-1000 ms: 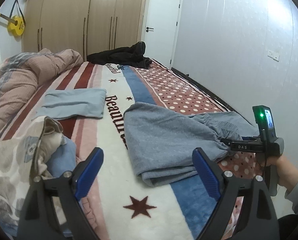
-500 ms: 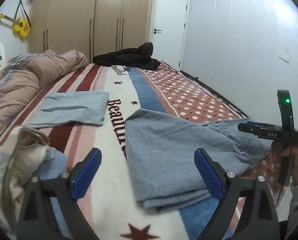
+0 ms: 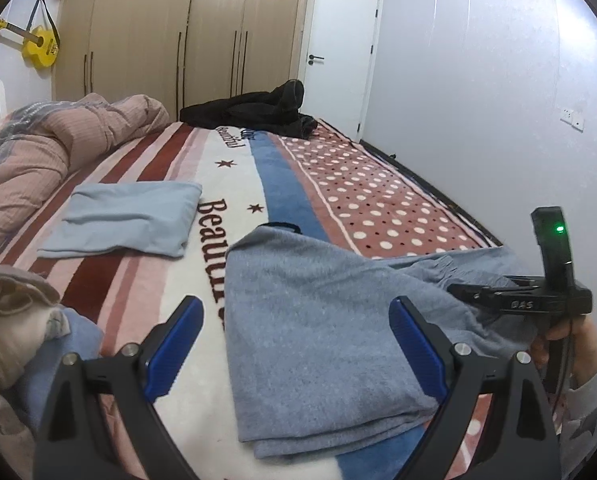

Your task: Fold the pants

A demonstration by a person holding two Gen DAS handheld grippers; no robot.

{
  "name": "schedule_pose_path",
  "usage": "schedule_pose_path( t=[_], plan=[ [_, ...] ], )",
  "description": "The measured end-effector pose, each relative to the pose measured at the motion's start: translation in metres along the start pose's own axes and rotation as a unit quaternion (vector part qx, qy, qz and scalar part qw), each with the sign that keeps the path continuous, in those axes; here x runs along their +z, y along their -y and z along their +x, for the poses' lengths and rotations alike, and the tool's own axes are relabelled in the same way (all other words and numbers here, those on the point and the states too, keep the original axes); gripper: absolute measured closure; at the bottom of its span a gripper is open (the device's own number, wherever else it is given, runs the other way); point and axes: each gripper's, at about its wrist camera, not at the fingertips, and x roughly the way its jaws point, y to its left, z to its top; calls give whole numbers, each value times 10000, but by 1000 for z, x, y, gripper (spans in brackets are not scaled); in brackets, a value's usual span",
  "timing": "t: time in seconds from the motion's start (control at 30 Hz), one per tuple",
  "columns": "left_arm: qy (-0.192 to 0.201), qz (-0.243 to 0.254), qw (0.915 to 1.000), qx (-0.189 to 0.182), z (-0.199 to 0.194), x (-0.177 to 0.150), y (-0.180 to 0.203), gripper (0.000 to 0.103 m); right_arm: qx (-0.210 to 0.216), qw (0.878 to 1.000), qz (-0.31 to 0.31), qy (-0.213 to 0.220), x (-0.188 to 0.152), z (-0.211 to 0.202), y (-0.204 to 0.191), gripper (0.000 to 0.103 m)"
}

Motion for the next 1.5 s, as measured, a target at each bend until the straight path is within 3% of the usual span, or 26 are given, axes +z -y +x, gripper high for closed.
schedule_pose_path(
  t=[0.2,0.47,0.53,0.6,0.7,1.03,1.1,1.17,1.23,1.3,1.33,1.37,1.4,1.43,1.5],
  plan=[
    [95,86,9998,127,1,-5,2,11,569,9974,418,133,-4,-5,17,46],
    [22,76,9999,116,8,-3,0,11,879,9923,868,-52,19,15,31,43],
    [35,58,9999,137,10,-2,0,11,792,9932,848,-12,22,17,28,49],
    [35,41,9999,103,11,-2,1,11,534,9967,604,-31,25,17,21,78],
    [20,92,9999,88,11,-2,4,11,230,9984,511,117,27,15,18,95],
    [46,127,9998,171,9,-4,3,11,-104,9875,988,1226,20,-32,35,99],
    [7,104,9997,205,12,-6,1,11,-390,9872,934,1230,21,-34,37,100],
    [-31,93,9997,227,15,-6,0,11,-1028,9840,781,1230,23,-33,36,100],
    [-56,85,9996,261,17,-7,-1,11,-1157,9839,809,1096,23,-28,40,98],
    [-58,85,9997,244,17,-7,-2,11,-782,9872,983,985,22,-27,44,97],
    [-50,81,9997,242,16,-7,-2,11,-621,9876,1051,987,23,-29,44,91],
    [-46,78,9996,250,16,-6,-2,11,-572,9876,1060,1005,23,-31,44,70],
    [-38,71,9997,246,16,-6,-2,11,-507,9877,1064,1024,23,-33,43,42],
    [-34,67,9997,232,16,-6,-2,11,-446,9886,1061,973,23,-33,43,34],
    [-26,75,9997,216,16,-6,-2,11,-266,9895,1123,871,22,-27,44,34]
  ],
)
